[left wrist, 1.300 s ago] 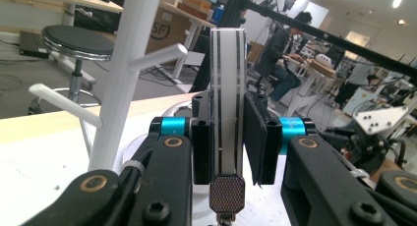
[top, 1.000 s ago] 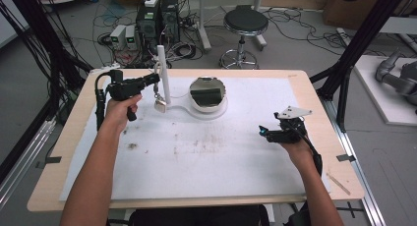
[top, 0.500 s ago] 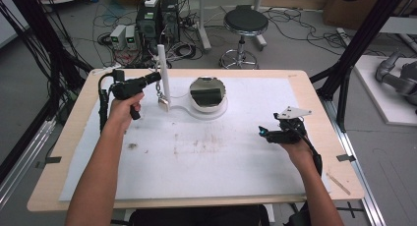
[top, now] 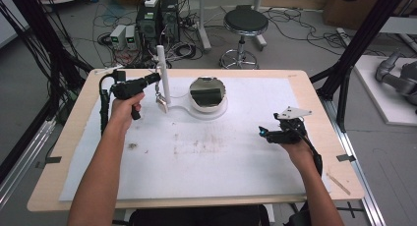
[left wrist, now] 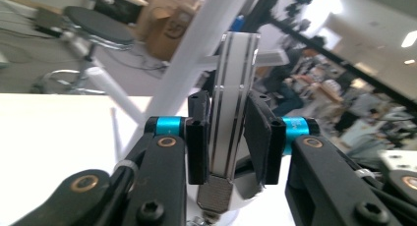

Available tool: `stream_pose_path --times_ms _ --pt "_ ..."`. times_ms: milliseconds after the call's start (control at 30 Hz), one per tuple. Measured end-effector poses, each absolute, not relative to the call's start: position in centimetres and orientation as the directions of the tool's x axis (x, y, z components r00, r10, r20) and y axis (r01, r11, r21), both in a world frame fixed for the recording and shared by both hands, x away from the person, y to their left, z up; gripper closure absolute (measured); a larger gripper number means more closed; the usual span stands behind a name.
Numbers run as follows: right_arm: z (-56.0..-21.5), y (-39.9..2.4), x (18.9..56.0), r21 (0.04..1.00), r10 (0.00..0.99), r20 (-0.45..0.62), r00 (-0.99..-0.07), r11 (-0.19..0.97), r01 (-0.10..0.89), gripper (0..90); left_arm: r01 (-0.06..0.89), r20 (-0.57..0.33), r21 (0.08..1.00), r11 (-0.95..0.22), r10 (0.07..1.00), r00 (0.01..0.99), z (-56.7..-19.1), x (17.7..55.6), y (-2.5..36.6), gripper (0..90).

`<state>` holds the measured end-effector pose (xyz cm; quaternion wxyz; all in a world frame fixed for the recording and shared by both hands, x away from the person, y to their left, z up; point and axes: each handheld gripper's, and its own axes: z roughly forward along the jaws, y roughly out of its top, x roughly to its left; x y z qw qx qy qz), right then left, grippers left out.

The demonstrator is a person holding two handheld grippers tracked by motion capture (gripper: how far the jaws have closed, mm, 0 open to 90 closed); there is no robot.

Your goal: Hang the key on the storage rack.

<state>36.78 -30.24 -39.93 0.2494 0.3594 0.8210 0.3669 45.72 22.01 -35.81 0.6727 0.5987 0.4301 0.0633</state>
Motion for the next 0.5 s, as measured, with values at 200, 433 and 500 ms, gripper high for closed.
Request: stream_pose_path --times_ms 200,433,500 --pt "-39.9 -30.4 36.8 0.783 0.773 -0.153 -0.615 0.474 0.402 23.1 0.379 -0.461 0.884 0.274 0.649 0.605 -35.2 45.2 22.2 57.0" --pt "-39.7 -30.4 36.6 0.784 0.775 -0.153 -0.613 0.473 0.401 23.1 0.306 -0.349 0.931 0.197 0.725 0.594 -35.3 43.3 22.7 49.1" --pt "-39.7 -30.3 36.6 0.784 0.776 -0.152 -0.612 0.472 0.403 23.0 0.298 -0.319 0.94 0.168 0.745 0.586 -35.6 42.6 22.8 47.2"
